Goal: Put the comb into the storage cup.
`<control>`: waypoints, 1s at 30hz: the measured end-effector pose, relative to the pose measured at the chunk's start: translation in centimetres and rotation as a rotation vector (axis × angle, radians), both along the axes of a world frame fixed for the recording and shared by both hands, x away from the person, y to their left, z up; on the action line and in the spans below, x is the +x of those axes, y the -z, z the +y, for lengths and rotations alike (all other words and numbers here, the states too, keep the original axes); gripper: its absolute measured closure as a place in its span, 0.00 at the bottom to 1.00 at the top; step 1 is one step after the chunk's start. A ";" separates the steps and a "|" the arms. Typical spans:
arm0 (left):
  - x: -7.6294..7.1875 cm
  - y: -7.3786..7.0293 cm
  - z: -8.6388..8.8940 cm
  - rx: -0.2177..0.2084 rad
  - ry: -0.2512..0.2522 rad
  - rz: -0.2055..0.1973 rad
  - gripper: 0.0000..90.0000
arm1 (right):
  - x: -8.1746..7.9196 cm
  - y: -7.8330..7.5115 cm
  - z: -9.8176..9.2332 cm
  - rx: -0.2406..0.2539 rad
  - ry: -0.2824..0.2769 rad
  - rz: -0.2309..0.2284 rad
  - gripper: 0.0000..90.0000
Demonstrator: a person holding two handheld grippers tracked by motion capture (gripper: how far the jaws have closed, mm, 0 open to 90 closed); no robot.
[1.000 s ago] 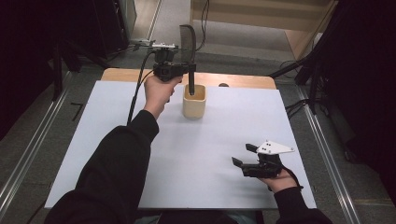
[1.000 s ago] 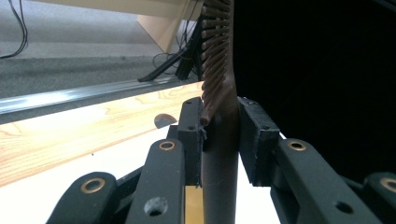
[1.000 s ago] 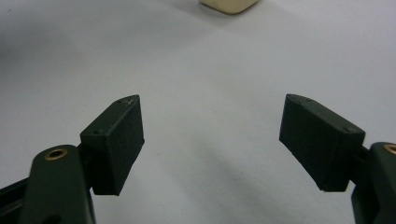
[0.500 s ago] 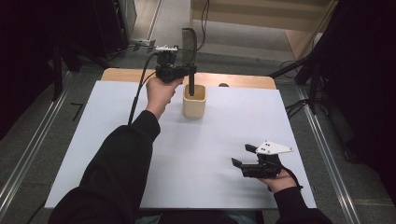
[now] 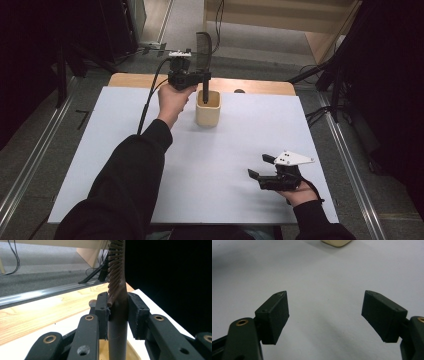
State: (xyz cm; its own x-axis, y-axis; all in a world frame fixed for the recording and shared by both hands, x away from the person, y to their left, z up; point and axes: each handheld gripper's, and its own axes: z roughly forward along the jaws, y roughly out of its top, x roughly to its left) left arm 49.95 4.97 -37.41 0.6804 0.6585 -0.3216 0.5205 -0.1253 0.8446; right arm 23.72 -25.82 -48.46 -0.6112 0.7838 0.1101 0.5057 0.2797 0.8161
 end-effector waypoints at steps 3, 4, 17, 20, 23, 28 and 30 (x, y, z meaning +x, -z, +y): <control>0.0 0.1 -0.1 0.005 0.003 -0.003 0.81 | 0.0 0.0 0.0 -0.002 0.000 -0.005 0.22; 0.0 0.2 -0.2 0.009 0.003 -0.005 0.81 | 0.0 0.0 -0.1 -0.002 0.000 -0.005 0.22; -0.1 1.0 -0.2 0.001 0.007 0.000 0.81 | 0.0 -0.1 -0.1 0.004 -0.001 -0.006 0.22; -0.1 1.4 -0.1 0.004 0.007 0.006 0.81 | 0.0 -0.1 -0.1 0.004 -0.002 -0.004 0.22; -0.1 1.7 0.1 0.005 0.003 0.010 0.81 | 0.0 -0.1 -0.1 0.004 -0.001 -0.005 0.22; -0.1 2.2 0.2 0.009 0.004 0.019 0.81 | 0.0 -0.1 0.0 0.003 -0.001 -0.004 0.22; -0.1 2.4 0.2 0.008 0.006 0.021 0.81 | 0.0 -0.1 -0.1 0.003 -0.002 -0.005 0.22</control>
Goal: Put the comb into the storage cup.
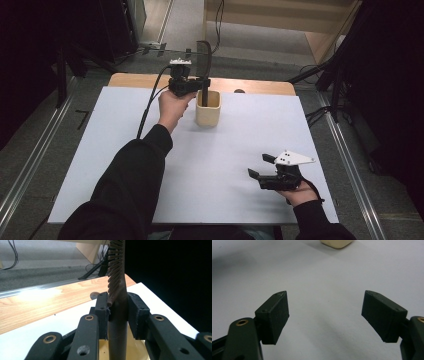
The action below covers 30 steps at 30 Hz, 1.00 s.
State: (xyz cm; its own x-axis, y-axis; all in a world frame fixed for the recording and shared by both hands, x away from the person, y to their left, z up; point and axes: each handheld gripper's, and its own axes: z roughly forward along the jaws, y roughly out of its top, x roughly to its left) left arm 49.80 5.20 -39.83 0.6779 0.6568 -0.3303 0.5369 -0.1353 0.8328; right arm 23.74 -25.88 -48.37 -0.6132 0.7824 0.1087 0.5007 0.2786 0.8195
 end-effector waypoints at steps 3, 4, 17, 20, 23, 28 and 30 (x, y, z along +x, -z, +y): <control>-0.1 0.3 0.0 0.001 -0.002 0.002 0.81 | 0.0 0.0 0.0 0.001 0.000 0.000 0.22; -0.1 0.4 0.0 0.000 -0.003 0.004 0.81 | 0.0 0.0 0.0 0.003 0.001 0.002 0.22; -0.2 1.4 -0.1 0.016 -0.001 0.006 0.81 | 0.0 0.0 0.0 0.003 0.001 0.002 0.22; -0.3 1.5 -0.2 0.025 0.001 0.004 0.81 | 0.0 0.0 0.0 0.004 0.000 0.002 0.22; -0.3 1.7 -0.2 0.027 0.004 0.005 0.81 | 0.0 0.0 0.0 0.004 0.001 0.002 0.22; -0.3 2.2 -0.3 0.037 0.004 -0.002 0.81 | 0.0 0.0 0.0 0.005 0.001 0.003 0.22; -0.4 2.3 -0.3 0.038 0.002 0.000 0.81 | 0.0 0.0 0.0 0.005 -0.001 0.001 0.22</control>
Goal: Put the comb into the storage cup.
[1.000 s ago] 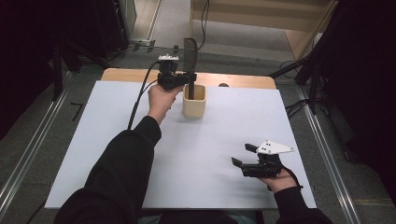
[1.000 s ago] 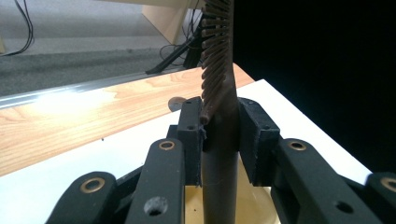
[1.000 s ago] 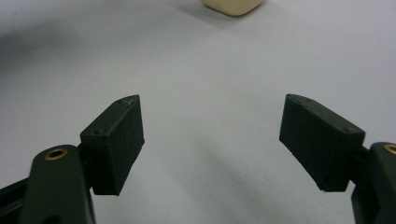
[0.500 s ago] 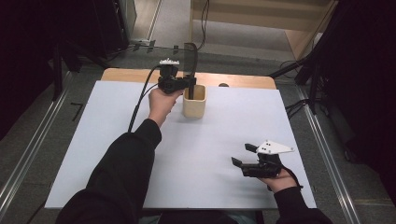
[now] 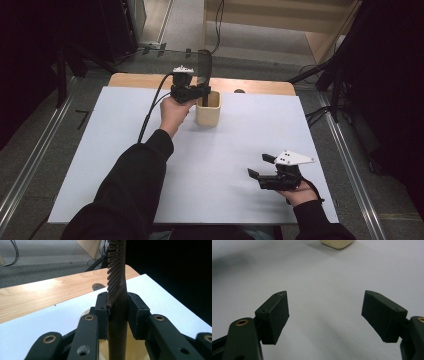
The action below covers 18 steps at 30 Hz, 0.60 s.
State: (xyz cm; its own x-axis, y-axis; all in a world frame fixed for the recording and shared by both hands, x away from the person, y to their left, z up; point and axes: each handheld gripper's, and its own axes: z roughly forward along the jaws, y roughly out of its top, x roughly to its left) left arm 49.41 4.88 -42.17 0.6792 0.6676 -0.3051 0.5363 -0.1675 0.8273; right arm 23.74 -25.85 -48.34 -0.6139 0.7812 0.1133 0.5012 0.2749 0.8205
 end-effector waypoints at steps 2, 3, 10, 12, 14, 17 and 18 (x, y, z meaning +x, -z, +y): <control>0.0 0.1 0.0 -0.001 0.000 0.002 0.81 | 0.0 0.0 0.0 0.001 0.002 0.001 0.22; 0.0 0.2 0.0 0.001 0.001 0.002 0.81 | 0.0 0.0 0.0 0.001 0.002 0.001 0.22; 0.0 0.3 0.0 0.005 0.004 0.005 0.81 | 0.0 0.0 0.0 0.000 0.001 0.000 0.22; 0.0 0.3 0.0 0.007 0.003 0.006 0.81 | 0.0 0.0 0.0 0.001 0.001 0.000 0.22; 0.0 0.4 0.1 0.006 0.004 0.008 0.81 | 0.0 0.0 0.0 0.001 0.001 0.000 0.22; 0.0 0.4 0.1 0.011 0.007 0.011 0.81 | 0.0 0.0 0.0 0.000 0.000 -0.002 0.22; 0.0 0.4 0.1 0.015 0.009 0.011 0.81 | 0.0 0.0 0.0 0.000 0.000 -0.002 0.22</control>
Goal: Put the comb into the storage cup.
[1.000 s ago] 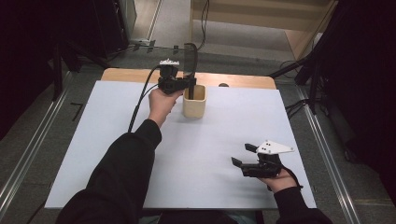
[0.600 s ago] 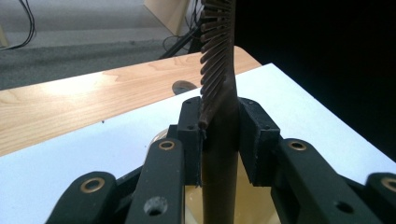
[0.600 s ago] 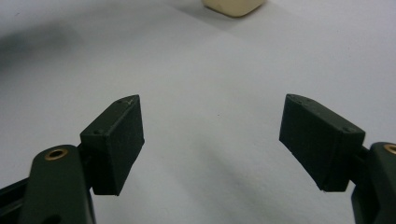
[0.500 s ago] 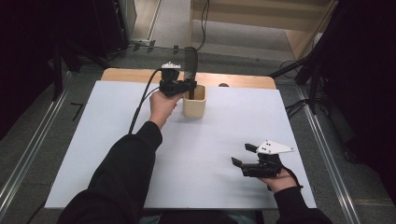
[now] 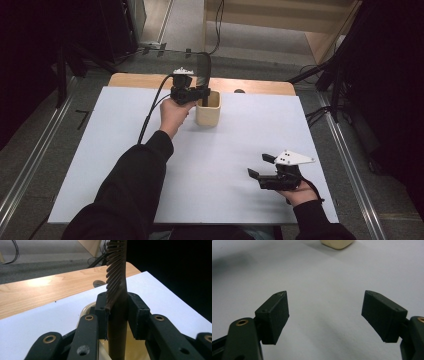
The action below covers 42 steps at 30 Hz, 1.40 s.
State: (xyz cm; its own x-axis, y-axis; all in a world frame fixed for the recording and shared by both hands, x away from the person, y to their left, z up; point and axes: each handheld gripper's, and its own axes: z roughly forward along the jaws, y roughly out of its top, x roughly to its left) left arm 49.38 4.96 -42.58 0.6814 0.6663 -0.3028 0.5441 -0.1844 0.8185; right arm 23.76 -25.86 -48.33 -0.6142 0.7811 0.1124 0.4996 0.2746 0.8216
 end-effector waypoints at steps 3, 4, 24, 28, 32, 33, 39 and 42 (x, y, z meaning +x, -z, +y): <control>-0.1 -0.1 0.1 0.016 0.000 -0.014 0.80 | 0.0 0.0 0.0 0.001 -0.001 0.000 0.22; -0.2 -0.2 0.1 0.009 -0.002 -0.022 0.75 | 0.0 0.0 0.0 0.000 -0.001 -0.001 0.22; -0.6 -1.2 3.6 -0.044 -0.015 0.048 0.41 | 0.1 0.0 0.1 0.002 0.001 0.001 0.22; -1.0 -1.1 4.2 -0.031 0.004 0.060 0.41 | 0.1 0.0 0.0 -0.003 0.001 0.000 0.22; -1.4 -1.0 4.7 -0.036 0.015 0.067 0.41 | 0.1 0.0 0.0 -0.004 0.003 0.001 0.22; -1.5 -1.0 4.8 -0.035 0.017 0.070 0.41 | 0.0 0.0 0.0 -0.004 0.003 0.001 0.22; -2.2 -1.1 5.3 -0.035 0.038 0.078 0.39 | 0.1 0.1 0.0 -0.005 0.007 0.002 0.22; -2.5 -1.0 5.5 -0.026 0.045 0.085 0.39 | 0.1 0.1 0.1 -0.004 0.006 0.001 0.22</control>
